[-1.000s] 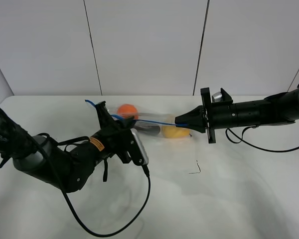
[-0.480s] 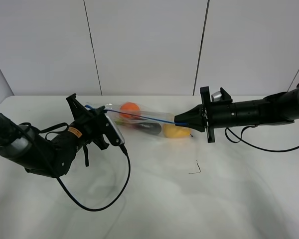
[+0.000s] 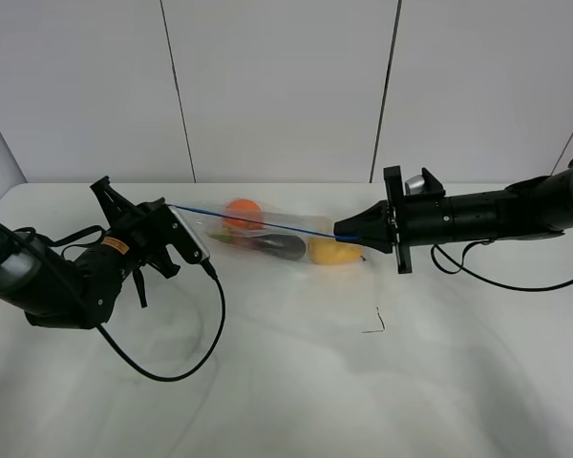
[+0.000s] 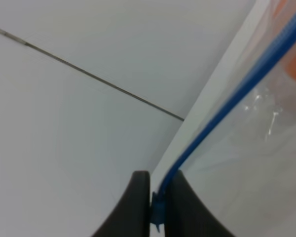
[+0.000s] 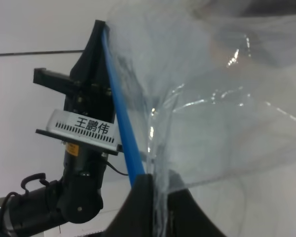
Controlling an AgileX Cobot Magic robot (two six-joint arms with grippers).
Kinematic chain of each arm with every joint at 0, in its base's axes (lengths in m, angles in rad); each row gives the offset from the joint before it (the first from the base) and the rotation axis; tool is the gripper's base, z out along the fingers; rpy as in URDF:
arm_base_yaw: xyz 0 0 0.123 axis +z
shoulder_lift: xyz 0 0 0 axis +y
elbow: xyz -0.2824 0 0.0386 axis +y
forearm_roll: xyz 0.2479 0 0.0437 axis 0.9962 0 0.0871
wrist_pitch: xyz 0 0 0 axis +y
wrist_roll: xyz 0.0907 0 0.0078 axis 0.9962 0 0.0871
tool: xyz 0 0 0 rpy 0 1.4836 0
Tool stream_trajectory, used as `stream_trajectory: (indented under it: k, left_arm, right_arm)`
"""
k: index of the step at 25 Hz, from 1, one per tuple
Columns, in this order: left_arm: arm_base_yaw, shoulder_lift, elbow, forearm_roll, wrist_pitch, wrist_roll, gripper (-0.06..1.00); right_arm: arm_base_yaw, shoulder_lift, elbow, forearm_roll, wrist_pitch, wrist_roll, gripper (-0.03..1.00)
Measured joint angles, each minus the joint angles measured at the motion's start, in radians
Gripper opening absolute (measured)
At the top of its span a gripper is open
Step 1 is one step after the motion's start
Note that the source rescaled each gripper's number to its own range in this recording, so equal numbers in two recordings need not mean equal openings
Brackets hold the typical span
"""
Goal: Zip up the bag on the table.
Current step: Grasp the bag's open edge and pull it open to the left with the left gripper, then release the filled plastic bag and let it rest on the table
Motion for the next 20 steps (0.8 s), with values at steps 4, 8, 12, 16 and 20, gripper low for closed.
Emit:
stream_trajectory:
  k: [4, 8, 12, 16, 20]
  left_arm:
    - [0.0, 0.0, 0.002, 0.001, 0.0, -0.025, 0.0]
    - [0.0, 0.0, 0.002, -0.007, 0.0, -0.095, 0.07]
    - [0.019, 0.0, 0.003, -0.07, 0.0, -0.169, 0.45]
    - [0.034, 0.0, 0.003, -0.091, -0.001, -0.238, 0.74]
    - [0.07, 0.0, 0.004, -0.156, -0.001, -0.258, 0.78]
  right_arm:
    - [0.0, 0.0, 0.0, 0.0, 0.0, 0.0, 0.0]
    - [0.0, 0.0, 0.0, -0.003, 0.001, 0.0, 0.0]
    - [-0.003, 0.0, 0.0, -0.015, 0.002, 0.0, 0.0]
    - [-0.003, 0.0, 0.0, -0.017, 0.002, 0.004, 0.0]
    - [-0.003, 0.0, 0.0, -0.018, 0.002, 0.007, 0.0]
